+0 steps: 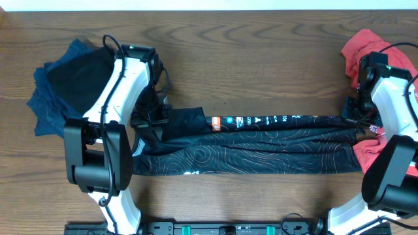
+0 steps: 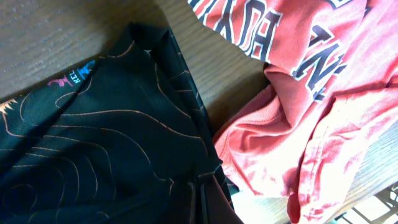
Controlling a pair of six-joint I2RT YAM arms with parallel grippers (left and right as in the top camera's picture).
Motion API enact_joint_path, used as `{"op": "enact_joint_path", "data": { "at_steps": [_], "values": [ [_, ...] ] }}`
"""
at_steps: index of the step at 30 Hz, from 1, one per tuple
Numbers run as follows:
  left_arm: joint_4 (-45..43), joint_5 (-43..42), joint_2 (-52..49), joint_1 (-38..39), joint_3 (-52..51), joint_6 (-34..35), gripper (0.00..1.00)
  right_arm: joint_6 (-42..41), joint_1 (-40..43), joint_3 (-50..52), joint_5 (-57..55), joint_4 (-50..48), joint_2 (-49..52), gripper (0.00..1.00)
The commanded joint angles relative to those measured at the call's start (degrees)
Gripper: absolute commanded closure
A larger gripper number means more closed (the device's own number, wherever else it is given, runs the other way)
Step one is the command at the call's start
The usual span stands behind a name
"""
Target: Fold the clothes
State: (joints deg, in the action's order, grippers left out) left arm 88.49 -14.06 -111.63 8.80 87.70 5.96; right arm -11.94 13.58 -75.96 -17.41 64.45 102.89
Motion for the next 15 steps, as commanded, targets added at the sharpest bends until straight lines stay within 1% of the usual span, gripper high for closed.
{"op": "enact_joint_path", "data": {
  "at_steps": [1, 9, 10, 11, 12, 14, 15],
  "values": [
    [0.31, 2.14, 0.0, -0.09, -1.05, -0.28, 0.93, 0.02, 0.39, -0.15, -1.31, 0.42, -0.98, 0.99],
    [0.42, 2.12, 0.0, -0.09, -1.27, -0.31, 0.94, 0.0, 0.39, -0.15, -1.92, 1.75, -0.98, 0.99],
    [0.57, 2.12, 0.0, -0.09, -1.27, -0.31, 0.94, 0.0, 0.39, -0.15, -1.92, 2.16, -0.98, 0.97],
    [0.61, 2.12, 0.0, -0.09, -1.27, -0.31, 0.94, 0.0, 0.42, -0.15, -1.95, 2.45, -0.98, 0.93],
    [0.63, 2.12, 0.0, -0.09, -1.27, -0.31, 0.94, 0.0, 0.42, -0.15, -1.92, 2.62, -0.98, 0.8],
    [1.03, 2.12, 0.0, -0.09, -1.27, -0.33, 0.92, 0.02, 0.42, -0.15, -1.95, 2.69, -0.98, 0.79],
    [1.25, 2.12, 0.0, -0.09, -1.27, -0.33, 0.88, 0.0, 0.46, -0.15, -2.03, 2.69, -0.98, 0.79]
  ]
}}
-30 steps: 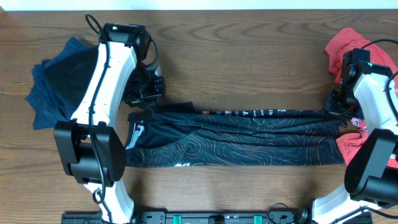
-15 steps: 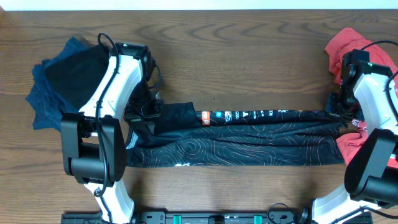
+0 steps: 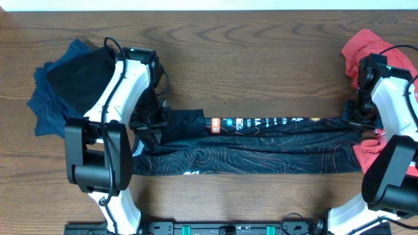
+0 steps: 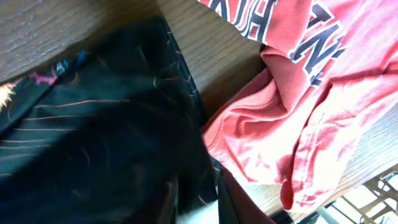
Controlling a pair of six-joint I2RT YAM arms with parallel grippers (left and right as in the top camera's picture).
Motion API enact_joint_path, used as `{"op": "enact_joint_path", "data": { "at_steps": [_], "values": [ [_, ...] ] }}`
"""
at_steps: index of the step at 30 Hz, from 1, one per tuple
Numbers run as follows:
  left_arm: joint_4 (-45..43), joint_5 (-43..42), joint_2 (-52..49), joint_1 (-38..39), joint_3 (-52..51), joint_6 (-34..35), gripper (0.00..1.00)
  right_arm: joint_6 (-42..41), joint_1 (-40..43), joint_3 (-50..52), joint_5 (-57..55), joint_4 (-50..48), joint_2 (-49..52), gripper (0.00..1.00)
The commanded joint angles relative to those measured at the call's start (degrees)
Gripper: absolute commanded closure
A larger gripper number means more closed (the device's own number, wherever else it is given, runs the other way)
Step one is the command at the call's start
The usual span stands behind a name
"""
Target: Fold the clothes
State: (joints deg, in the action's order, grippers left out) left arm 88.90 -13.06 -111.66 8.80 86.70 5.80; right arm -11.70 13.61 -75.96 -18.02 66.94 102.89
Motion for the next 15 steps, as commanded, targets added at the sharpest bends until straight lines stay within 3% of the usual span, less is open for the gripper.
{"op": "enact_joint_path", "data": {
  "at_steps": [1, 4, 5, 7, 15],
  "values": [
    [0.94, 1.11, 0.02, -0.09, -0.26, -0.17, 0.86, -0.24, 0.5, -0.15, -1.53, 0.2, -0.98, 0.79],
    [1.79, 1.11, 0.02, -0.09, -0.26, -0.17, 0.83, -0.24, 1.07, -0.15, -1.51, 0.15, -0.98, 0.79],
    [2.08, 1.14, 0.02, -0.09, -0.24, -0.17, 0.75, -0.24, 1.27, -0.15, -1.49, 0.15, -0.98, 0.78],
    [2.25, 1.11, 0.02, -0.09, -0.24, -0.15, 0.69, -0.26, 1.68, -0.15, -1.46, 0.15, -0.98, 0.78],
    [-4.42, -1.88, 0.02, -0.09, -0.24, -0.11, 0.69, 0.9, 1.86, -0.15, 5.64, -0.09, -0.98, 0.78]
  ]
}}
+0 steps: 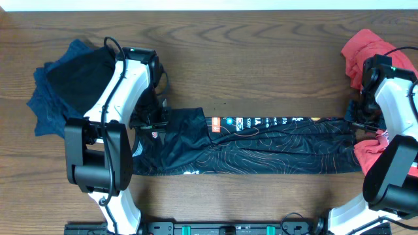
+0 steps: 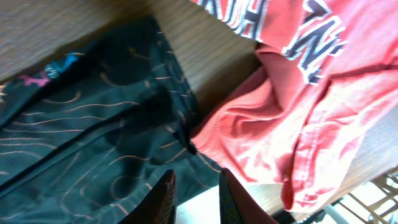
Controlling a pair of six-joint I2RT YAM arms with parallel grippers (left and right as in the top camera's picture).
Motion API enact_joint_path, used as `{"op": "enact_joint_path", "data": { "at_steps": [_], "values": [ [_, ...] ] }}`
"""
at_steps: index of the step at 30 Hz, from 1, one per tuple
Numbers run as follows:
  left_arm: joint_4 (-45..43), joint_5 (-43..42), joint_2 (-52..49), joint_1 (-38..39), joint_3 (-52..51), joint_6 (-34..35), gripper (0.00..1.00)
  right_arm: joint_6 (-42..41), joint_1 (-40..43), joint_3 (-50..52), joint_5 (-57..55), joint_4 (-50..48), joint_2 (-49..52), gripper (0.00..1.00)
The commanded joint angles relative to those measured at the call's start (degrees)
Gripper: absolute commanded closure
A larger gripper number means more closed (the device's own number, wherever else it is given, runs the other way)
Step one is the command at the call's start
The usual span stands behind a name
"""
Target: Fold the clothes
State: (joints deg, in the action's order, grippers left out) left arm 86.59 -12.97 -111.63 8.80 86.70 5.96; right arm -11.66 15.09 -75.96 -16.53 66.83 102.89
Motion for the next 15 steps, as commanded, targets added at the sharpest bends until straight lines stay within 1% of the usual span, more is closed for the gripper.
{"op": "enact_joint_path", "data": {
  "at_steps": [1, 4, 8, 11, 15],
  "values": [
    [-3.5, -3.19, 0.0, -0.07, -0.24, -0.28, 0.69, 1.73, 0.37, -0.15, 6.1, 0.02, -0.98, 0.78],
    [-8.55, -7.1, 0.0, 0.22, -0.24, -0.28, 0.69, 3.91, 0.37, -0.11, 9.9, 0.2, -0.98, 0.75],
    [-13.51, -7.56, 0.0, 1.53, -0.24, 0.37, 0.69, 3.89, 0.37, -0.11, 9.94, 0.2, -0.98, 0.65],
    [-15.41, -7.56, -0.02, 2.67, -0.24, 0.87, 0.69, 3.87, 0.37, -0.09, 10.1, 0.24, -0.98, 0.63],
    [-19.19, -7.54, -0.02, 4.52, -0.24, 3.39, 0.69, 3.87, 0.37, -0.09, 10.8, 0.04, -0.98, 0.62]
  ]
}}
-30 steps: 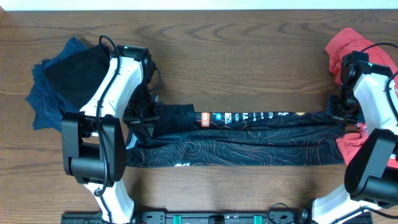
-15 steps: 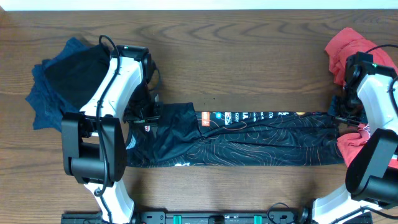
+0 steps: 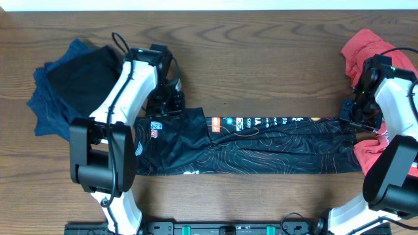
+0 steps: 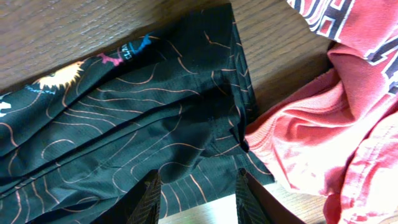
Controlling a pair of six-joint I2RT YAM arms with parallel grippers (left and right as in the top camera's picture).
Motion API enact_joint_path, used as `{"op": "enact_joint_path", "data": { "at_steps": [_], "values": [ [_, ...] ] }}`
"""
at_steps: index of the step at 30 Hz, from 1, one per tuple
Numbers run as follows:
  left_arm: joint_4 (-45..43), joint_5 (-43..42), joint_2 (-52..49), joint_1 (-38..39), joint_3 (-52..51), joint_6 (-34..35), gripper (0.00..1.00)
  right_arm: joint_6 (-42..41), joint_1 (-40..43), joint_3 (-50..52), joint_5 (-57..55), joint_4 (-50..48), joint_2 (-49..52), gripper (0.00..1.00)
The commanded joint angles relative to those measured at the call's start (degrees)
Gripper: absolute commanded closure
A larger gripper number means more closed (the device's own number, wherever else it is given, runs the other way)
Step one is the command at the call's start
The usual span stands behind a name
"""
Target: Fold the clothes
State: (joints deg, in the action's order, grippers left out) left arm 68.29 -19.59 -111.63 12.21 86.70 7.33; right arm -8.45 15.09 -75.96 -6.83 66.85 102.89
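A long black garment with thin orange contour lines (image 3: 261, 147) lies stretched flat across the table's middle. Its right end (image 4: 155, 118) fills the right wrist view. My right gripper (image 4: 198, 196) is open just above that end, and its fingers (image 4: 150, 198) hold nothing. My left gripper (image 3: 171, 102) sits at the garment's upper left edge, off the cloth, and looks open with nothing in it. A printed strip (image 3: 261, 121) runs along the garment's top edge.
A dark blue and black heap of clothes (image 3: 68, 81) lies at the far left behind the left arm. A red shirt with lettering (image 4: 348, 112) is bunched at the right edge, touching the black garment's right end, and shows as red cloth (image 3: 362, 42) beside the right arm.
My right gripper has opened wider and now looks down on more of the garment's right end. My left gripper has moved from the garment's left part to its upper edge, leaving the cloth flat.
At first both grippers held the black garment's ends, with it pulled taut and its upper half raised. The right gripper was still shut on the cloth a moment later. Then its fingers had parted and the cloth lay spread out. Now both grippers are free of it.
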Motion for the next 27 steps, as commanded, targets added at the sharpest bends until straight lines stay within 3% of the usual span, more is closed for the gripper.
{"op": "enact_joint_path", "data": {
  "at_steps": [1, 10, 27],
  "values": [
    [-1.84, -0.87, -0.02, 1.64, -0.24, 2.64, 0.69, 0.66, 0.37, -0.09, 1.09, 0.04, -0.98, 0.62],
    [-7.41, 2.67, -1.88, 6.75, -0.24, 9.86, 0.54, 0.66, 0.37, -0.09, 1.09, 0.44, -0.98, 0.59],
    [-13.42, 5.64, -8.96, 11.67, -0.24, 11.72, 0.53, 0.83, 0.37, -0.09, 1.07, 0.85, -0.98, 0.57]
  ]
}}
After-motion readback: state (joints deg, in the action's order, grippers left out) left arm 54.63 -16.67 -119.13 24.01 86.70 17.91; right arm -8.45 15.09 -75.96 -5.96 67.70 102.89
